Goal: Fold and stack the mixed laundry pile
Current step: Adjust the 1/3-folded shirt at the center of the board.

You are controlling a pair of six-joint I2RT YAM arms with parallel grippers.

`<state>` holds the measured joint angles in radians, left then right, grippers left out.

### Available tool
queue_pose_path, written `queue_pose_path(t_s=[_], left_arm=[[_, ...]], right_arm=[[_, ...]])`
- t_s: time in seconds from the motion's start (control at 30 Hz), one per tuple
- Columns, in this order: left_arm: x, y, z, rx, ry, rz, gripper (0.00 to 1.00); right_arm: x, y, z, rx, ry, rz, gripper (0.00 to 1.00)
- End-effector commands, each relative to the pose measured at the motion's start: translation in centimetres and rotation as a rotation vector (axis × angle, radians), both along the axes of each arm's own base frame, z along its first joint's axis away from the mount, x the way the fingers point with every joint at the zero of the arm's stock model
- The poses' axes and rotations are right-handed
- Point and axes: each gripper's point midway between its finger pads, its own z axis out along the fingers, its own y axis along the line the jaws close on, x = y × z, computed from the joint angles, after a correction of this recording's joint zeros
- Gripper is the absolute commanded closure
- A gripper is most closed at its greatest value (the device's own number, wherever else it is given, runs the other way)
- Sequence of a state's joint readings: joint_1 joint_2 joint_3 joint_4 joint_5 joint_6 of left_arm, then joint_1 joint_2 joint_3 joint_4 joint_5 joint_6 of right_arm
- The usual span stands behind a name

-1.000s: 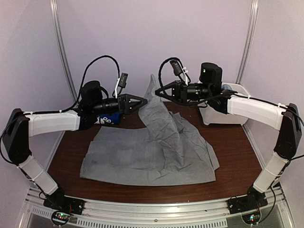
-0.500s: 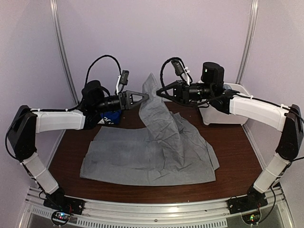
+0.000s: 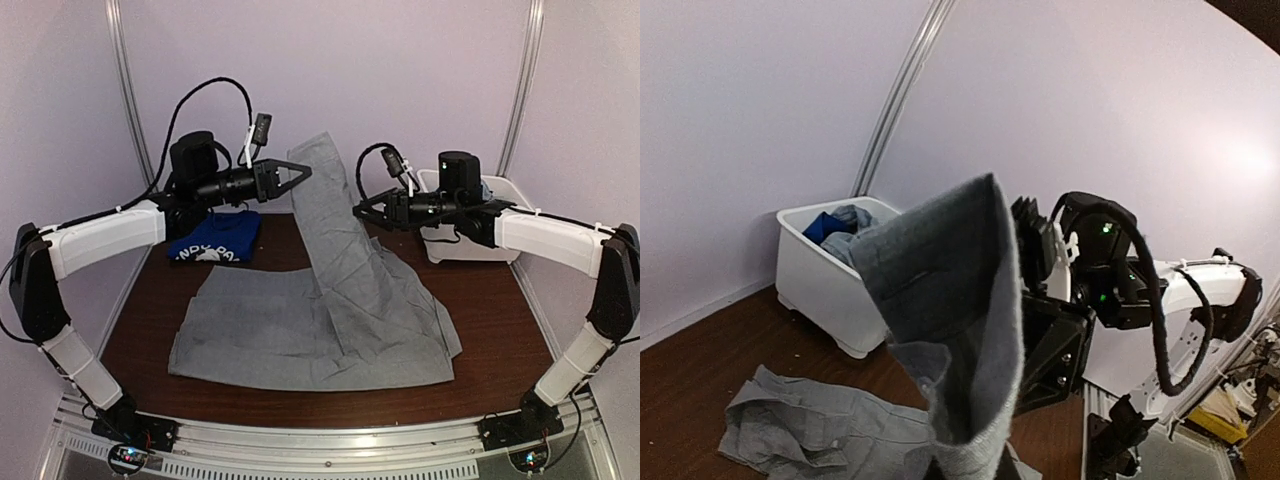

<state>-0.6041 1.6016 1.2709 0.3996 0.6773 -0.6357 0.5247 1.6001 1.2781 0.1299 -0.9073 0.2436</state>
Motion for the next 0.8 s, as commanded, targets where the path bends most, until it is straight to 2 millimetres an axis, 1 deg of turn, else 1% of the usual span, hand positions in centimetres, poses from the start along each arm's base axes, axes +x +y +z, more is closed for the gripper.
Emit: queue_pose_path(t_s=[0.0,0.1,0.2,0.27,0.33,0.47,0.57,0.63,0.77], left_arm=[[3.2,-0.3,-2.2,0.231,-0.090,0.105,1.00],[4.0,-0.8,-4.4,0.339,-0.117,0.074,1.00],[4.6,-0.9,-6.6,0.404,-0.133,0.059,1.00],[4.8,-1.1,-7.8,0.429,-0.153,0.048,0.99],[5.2,-1.3,-9.1,0.454,-0.165,0.039,0.98],[5.8,-1.3,-10.9,0.479,-0.200,0.022,0.96],[6.6,-0.7,-11.2,0.482,-0.253,0.027,0.97],[6.9,-0.2,-10.8,0.445,-0.297,0.028,0.97],[5.8,-0.1,-9.4,0.358,-0.416,-0.023,0.97]], right_arm=[[1.5,-4.0,-4.0,-0.113,0.048,-0.184,0.46],[1.9,-6.4,-8.1,-0.193,0.101,-0.259,0.46],[1.9,-7.7,-11.5,-0.240,0.152,-0.277,0.45],[1.9,-7.9,-13.3,-0.259,0.186,-0.273,0.44],[1.7,-7.4,-14.9,-0.266,0.226,-0.239,0.43],[1.5,-7.3,-18.8,-0.308,0.318,-0.222,0.41],[1.2,-7.4,-21.3,-0.340,0.363,-0.216,0.45],[1.2,-7.3,-22.3,-0.351,0.382,-0.210,0.47],[1.4,-6.4,-23.6,-0.359,0.400,-0.183,0.47]])
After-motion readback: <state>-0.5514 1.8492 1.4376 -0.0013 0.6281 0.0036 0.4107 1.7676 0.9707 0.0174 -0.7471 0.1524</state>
